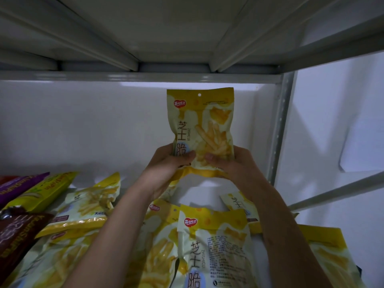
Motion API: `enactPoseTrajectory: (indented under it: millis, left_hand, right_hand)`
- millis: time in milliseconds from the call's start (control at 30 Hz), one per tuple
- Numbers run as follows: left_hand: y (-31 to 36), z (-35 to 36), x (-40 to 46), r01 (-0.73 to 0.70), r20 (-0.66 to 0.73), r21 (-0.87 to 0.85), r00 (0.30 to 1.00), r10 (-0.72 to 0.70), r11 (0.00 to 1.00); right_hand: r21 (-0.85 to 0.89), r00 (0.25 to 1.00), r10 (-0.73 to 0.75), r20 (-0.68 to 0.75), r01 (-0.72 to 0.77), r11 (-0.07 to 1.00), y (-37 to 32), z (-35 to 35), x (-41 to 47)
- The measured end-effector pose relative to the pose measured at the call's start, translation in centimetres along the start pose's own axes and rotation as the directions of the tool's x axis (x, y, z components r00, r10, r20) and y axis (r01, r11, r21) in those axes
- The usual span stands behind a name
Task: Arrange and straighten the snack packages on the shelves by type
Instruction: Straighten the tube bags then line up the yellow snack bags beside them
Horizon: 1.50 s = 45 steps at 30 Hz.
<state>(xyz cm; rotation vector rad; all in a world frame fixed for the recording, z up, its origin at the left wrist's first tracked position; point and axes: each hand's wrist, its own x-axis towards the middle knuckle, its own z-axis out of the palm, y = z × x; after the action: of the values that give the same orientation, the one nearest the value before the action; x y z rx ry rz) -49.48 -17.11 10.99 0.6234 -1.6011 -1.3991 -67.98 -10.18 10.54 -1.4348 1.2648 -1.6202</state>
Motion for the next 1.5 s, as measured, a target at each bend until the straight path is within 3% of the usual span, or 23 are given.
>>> enactPoseTrajectory:
  millis: [100, 267, 400, 567, 833, 1000, 1133, 1400, 1500]
  left_hand:
    - [0.2, 0.2, -0.1, 0.014, 0.031, -0.053, 0.999, -0.012, 0.998]
    - [0.2, -0.1, -0.4, 0.001, 0.005, -0.127, 1.000, 0.000, 0.992]
    - [0.3, -0.3, -0.4, -0.033, -0.013, -0.101, 0.999, 0.032, 0.994]
    - [0.5, 0.1, -0.4, -0.057, 0.017, -0.057, 0.998, 0.059, 0.997]
    - [0.9, 0.0, -0.6, -0.039, -0.093, -0.031, 0.995, 0.036, 0.999]
    - [0.7, 0.0, -0.7, -0.049, -0.075, -0.052, 0.996, 0.045, 0.997]
    - [1.0, 0.3, -0.6, -0.029, -0.048, -0.107, 0.999, 0.024, 0.994]
    - [0.5, 0.1, -0.5, -0.004, -0.025, -0.117, 1.000, 0.001, 0.993]
    - [0.5, 0.2, -0.4, 0.002, -0.023, -0.127, 1.000, -0.005, 0.992]
  right_hand:
    - [0.055, 1.000, -0.004, 0.000, 0.004, 0.998, 0.1, -0.3, 0.0]
    - [-0.006, 0.987, 0.010, 0.162, -0.009, 1.000, 0.3, -0.6, -0.1]
    - [0.103, 0.997, 0.015, 0.082, -0.023, 0.994, 0.1, -0.6, 0.0]
    - [0.100, 1.000, 0.003, 0.009, -0.004, 0.995, 0.3, -0.6, 0.1]
    - [-0.087, 1.000, 0.027, 0.001, -0.027, 0.996, -0.3, -0.4, 0.2]
    - [0.045, 1.000, 0.004, -0.018, -0.003, 0.999, -0.3, 0.0, 0.2]
    - [0.089, 0.998, -0.026, -0.053, 0.030, 0.996, -0.5, -0.2, 0.0]
    - [0.198, 0.999, 0.010, 0.031, -0.016, 0.980, -1.1, 0.0, -0.2]
    - [0.179, 0.999, -0.047, -0.018, 0.050, 0.983, -1.1, -0.1, -0.4]
